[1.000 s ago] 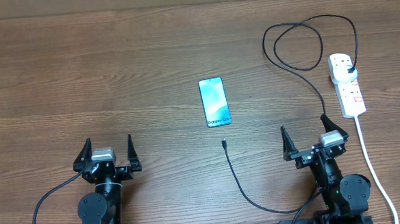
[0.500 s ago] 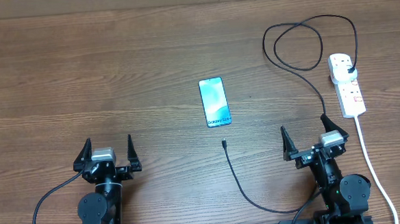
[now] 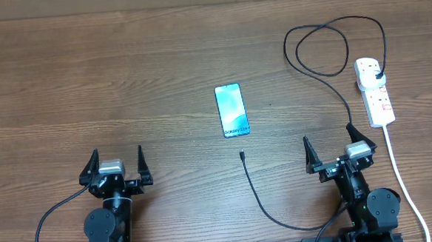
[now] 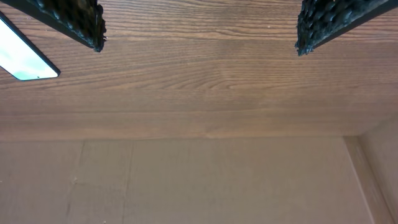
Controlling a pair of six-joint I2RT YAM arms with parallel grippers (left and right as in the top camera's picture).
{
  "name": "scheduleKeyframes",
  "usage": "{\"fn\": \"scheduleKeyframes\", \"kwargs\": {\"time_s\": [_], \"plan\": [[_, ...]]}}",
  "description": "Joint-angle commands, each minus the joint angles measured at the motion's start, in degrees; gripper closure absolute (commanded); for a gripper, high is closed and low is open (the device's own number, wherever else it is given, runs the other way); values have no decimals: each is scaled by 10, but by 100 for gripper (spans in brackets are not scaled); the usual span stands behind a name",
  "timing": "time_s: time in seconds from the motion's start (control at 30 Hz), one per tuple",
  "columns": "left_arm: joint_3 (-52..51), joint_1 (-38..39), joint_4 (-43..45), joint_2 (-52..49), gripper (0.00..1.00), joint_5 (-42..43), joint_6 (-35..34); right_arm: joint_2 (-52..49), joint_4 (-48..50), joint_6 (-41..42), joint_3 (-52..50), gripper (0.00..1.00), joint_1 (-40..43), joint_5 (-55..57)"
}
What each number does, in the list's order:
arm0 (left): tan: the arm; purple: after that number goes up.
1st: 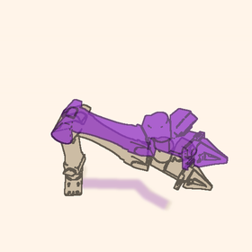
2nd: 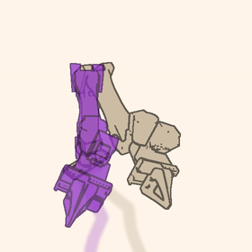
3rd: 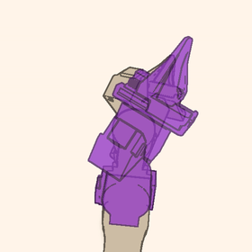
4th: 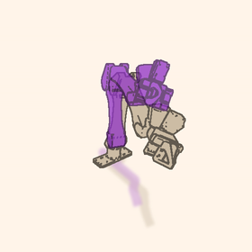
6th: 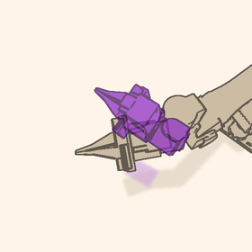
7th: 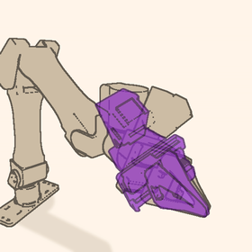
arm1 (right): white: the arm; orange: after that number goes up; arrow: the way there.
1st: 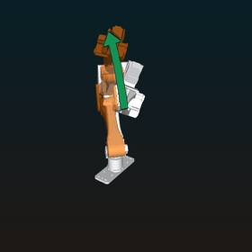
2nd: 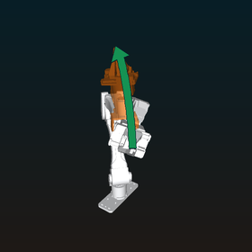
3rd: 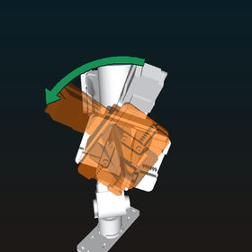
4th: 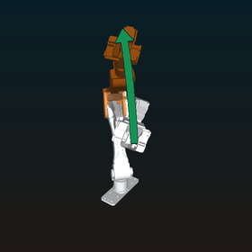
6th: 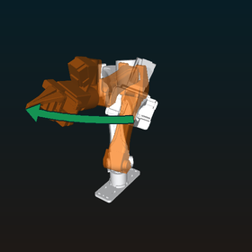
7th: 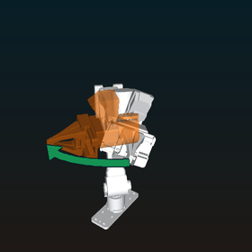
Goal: Plug charger to phone and switch on socket
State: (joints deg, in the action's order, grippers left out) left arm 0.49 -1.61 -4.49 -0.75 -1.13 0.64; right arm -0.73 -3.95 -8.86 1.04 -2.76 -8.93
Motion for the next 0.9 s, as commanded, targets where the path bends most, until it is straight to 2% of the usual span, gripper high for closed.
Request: {"fn": "scheduleKeyframes", "kwargs": {"time_s": [0.0, 0.27, 0.63, 0.7, 0.77, 0.87], "plan": [[-2, 1, 2, 5, 0, -3, 11, 6, 2, 0, -6, 0, -3, 5], [-2, 1, 3, 5, 0, -3, 11, 6, 5, 0, -6, 0, -4, -36], [-2, 1, 20, 5, 0, 2, 5, 6, 24, 0, -6, 0, -4, -36], [-2, 1, 71, 5, 0, 62, 4, 6, 33, 0, -6, 0, -4, -36], [-2, 1, 191, 5, 1, 147, 4, 6, 61, 0, -6, 0, -4, -37], [-2, 1, 311, 5, 0, 162, -25, 6, 100, 0, -5, 0, -4, -43]]}}
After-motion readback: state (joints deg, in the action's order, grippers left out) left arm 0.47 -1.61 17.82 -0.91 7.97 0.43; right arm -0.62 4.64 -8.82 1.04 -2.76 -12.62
